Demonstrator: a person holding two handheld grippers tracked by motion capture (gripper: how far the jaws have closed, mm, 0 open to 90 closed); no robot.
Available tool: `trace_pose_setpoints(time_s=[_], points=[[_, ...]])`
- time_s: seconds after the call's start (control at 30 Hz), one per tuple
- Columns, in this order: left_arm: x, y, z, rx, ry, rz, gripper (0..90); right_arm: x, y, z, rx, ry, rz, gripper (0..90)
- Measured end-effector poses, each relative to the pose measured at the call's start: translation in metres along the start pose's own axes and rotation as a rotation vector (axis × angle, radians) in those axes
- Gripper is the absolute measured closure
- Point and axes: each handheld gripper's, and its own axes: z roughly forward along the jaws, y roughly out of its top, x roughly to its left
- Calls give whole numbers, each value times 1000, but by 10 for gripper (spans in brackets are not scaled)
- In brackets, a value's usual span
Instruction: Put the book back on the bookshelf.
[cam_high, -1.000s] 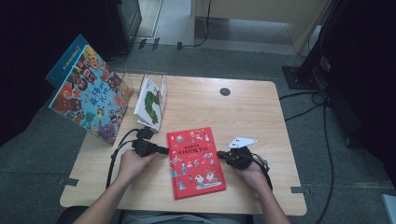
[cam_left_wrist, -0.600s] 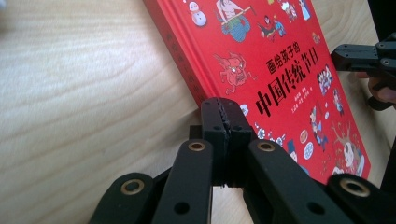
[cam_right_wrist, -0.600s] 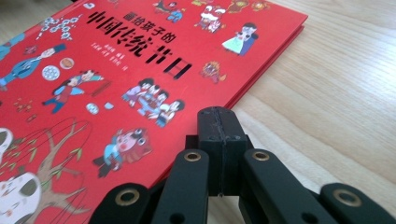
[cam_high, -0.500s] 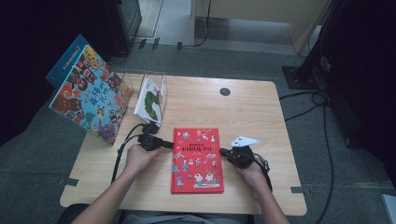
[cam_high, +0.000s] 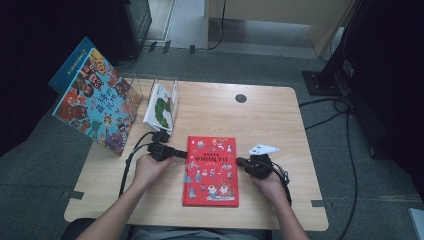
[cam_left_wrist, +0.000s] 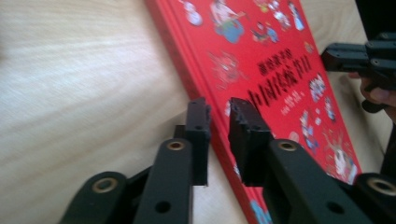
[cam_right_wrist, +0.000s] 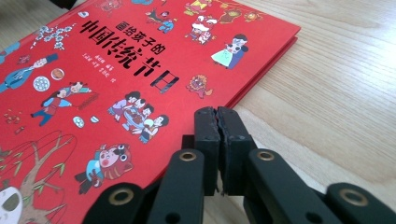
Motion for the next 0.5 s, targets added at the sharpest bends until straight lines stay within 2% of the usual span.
trace_pose_setpoints(time_s=[0.03, 0.1, 0.17, 0.27, 0.3, 0.4, 0.43, 0.5], points=[[-6, -4, 1, 13, 20, 24, 720, 1, 0, -5, -2, 0, 17, 839], [-9, -6, 2, 20, 29, 36, 702, 1, -1, -7, -8, -3, 29, 822], [-12, -9, 5, 36, 48, 52, 659, 3, -1, -12, -4, 2, 71, 767], [-11, -11, 4, 30, 56, 47, 679, 5, -1, -14, 5, 11, 95, 730], [-10, -12, 3, 36, 46, 38, 679, 6, 0, -15, 13, 17, 107, 729], [-7, -14, -2, 35, 21, 18, 825, 10, 3, -14, 42, 20, 145, 713], [-6, -15, -4, 31, 27, 12, 859, 13, 4, -13, 68, 30, 179, 697], [-2, -15, -5, 34, 53, 24, 870, 14, 3, -12, 87, 28, 191, 688]])
